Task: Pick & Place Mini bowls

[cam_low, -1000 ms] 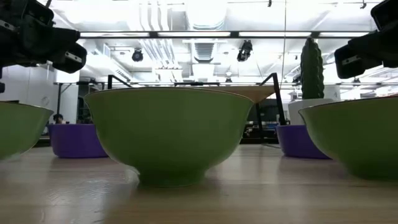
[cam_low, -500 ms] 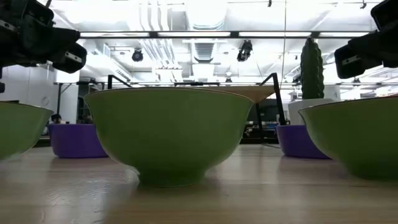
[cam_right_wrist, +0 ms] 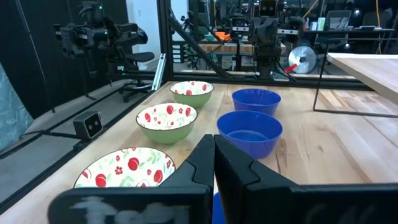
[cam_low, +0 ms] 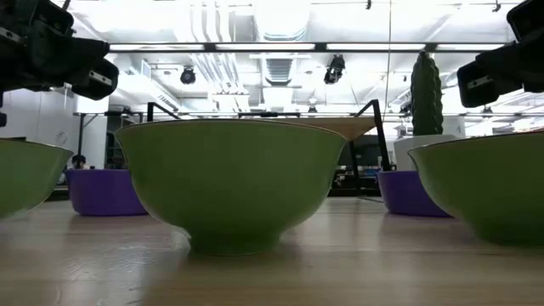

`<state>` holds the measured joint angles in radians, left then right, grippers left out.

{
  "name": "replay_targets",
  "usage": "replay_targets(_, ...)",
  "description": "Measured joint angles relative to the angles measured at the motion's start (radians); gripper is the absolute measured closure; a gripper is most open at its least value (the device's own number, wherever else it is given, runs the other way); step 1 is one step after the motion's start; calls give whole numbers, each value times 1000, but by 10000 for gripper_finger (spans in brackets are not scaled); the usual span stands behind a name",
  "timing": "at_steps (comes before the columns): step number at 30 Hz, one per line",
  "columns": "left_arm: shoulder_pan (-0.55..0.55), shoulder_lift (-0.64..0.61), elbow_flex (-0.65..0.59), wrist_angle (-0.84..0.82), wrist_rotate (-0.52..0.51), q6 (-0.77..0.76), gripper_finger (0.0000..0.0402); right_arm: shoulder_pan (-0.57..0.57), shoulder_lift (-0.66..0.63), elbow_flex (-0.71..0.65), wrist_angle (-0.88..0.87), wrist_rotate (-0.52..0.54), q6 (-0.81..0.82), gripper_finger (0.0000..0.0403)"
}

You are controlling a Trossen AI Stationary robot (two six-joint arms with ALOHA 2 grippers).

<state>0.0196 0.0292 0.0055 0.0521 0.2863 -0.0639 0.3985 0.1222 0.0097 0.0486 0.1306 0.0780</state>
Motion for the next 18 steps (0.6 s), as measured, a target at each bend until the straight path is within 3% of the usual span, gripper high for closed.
replay_targets(4,0,0,0,0,0,0,402,0,0,0,0,0,15,394)
replay_targets(18,0,0,0,0,0,0,402,0,0,0,136,0,316,394)
